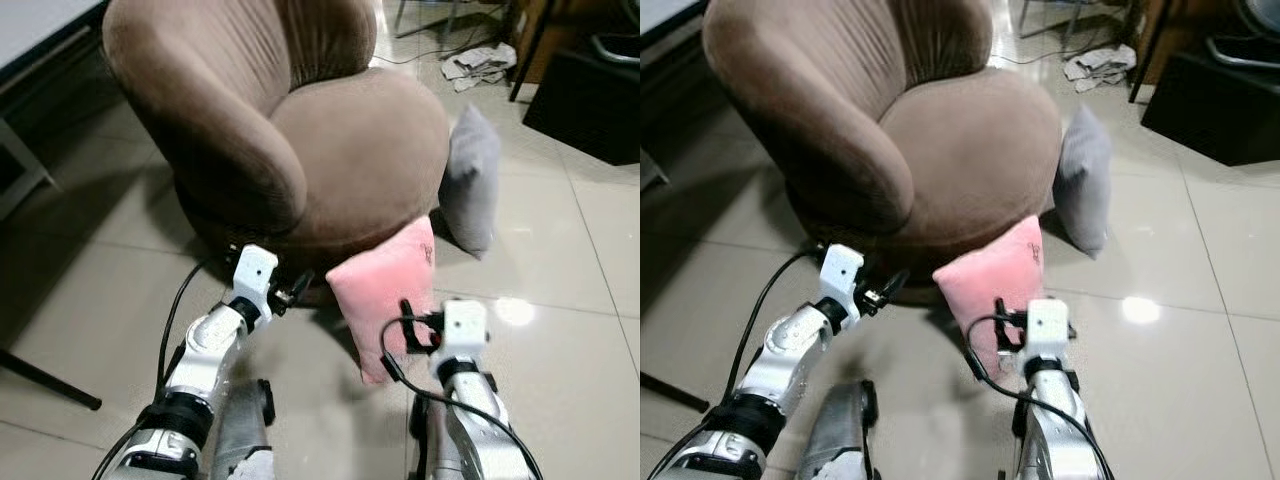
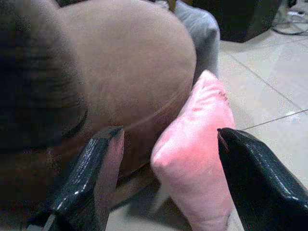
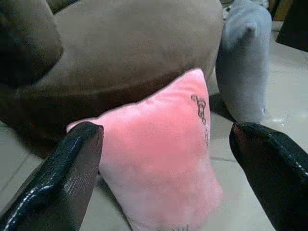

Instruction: Move the pillow to the sofa from floor

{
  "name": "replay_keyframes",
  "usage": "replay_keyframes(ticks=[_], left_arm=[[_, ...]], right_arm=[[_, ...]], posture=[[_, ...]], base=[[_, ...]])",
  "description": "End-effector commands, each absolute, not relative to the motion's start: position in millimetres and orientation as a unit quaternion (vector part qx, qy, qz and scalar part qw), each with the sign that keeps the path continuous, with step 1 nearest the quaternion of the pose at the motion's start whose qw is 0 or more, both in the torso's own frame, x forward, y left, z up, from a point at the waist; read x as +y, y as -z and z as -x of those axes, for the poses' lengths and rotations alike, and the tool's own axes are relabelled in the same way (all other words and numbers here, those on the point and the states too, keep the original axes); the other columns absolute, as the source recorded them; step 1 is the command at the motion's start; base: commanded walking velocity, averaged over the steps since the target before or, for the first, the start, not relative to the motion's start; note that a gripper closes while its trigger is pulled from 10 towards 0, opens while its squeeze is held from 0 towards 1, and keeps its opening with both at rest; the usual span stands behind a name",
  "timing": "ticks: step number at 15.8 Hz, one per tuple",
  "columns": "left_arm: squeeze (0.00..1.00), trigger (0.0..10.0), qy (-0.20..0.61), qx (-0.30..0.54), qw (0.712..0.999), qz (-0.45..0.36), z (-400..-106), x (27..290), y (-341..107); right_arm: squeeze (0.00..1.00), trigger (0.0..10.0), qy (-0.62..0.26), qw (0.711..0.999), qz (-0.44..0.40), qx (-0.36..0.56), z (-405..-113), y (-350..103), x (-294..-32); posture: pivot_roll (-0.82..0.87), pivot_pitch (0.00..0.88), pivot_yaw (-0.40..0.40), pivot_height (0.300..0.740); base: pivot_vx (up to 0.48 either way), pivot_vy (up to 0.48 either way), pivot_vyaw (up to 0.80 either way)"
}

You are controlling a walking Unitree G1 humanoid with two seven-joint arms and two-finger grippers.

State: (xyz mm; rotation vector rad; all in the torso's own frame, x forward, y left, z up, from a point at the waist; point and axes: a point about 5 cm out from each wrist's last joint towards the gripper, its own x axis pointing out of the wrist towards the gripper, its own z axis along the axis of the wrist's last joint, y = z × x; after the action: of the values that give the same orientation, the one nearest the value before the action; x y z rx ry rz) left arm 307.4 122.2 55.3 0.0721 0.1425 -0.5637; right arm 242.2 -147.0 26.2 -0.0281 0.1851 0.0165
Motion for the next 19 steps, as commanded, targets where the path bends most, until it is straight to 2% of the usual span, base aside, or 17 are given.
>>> replay_keyframes(ticks=[1,3,5,8,10,13,19], left_arm=[[0.00,10.0,0.282,0.071,0.956,-0.048,-305.8,125.4,-55.1],[0.00,10.0,0.279,0.061,0.957,-0.046,-305.1,124.4,-56.9],[0.00,10.0,0.216,0.045,0.975,-0.011,-303.4,144.2,-58.4],[0.00,10.0,0.181,0.037,0.983,0.003,-296.4,157.1,-58.0],[0.00,10.0,0.204,0.064,0.976,-0.032,-292.9,150.1,-48.0],[0.00,10.0,0.224,0.064,0.971,-0.060,-297.8,148.3,-52.5],[0.00,10.0,0.211,0.080,0.968,-0.108,-308.9,148.6,-53.7]], right_arm=[[0.00,10.0,-0.009,0.996,0.014,0.091,-244.0,-27.8,-147.1],[0.00,10.0,-0.004,0.995,0.011,0.094,-246.8,-29.0,-149.1],[0.00,10.0,0.010,0.998,0.000,0.069,-247.4,-36.6,-155.6],[0.00,10.0,0.021,0.998,0.000,0.063,-244.0,-38.2,-165.4],[0.00,10.0,-0.006,0.998,0.025,0.060,-244.8,-39.1,-160.4],[0.00,10.0,0.004,0.998,0.010,0.060,-247.4,-39.4,-157.3],[0.00,10.0,0.004,0.998,0.007,0.064,-249.2,-37.4,-153.1]], posture=[[0.00,0.029,0.071,0.475],[0.00,0.019,0.066,0.475],[0.01,0.000,0.042,0.475],[0.04,0.000,0.018,0.475],[0.04,0.000,0.021,0.475],[0.03,0.000,0.042,0.475],[0.01,0.000,0.069,0.475]], base=[[0.480,0.000,0.00],[0.480,0.000,0.00],[0.480,0.000,0.00],[0.472,0.000,0.00],[0.000,0.000,0.00],[0.000,0.000,0.00],[0.000,0.000,0.00]])
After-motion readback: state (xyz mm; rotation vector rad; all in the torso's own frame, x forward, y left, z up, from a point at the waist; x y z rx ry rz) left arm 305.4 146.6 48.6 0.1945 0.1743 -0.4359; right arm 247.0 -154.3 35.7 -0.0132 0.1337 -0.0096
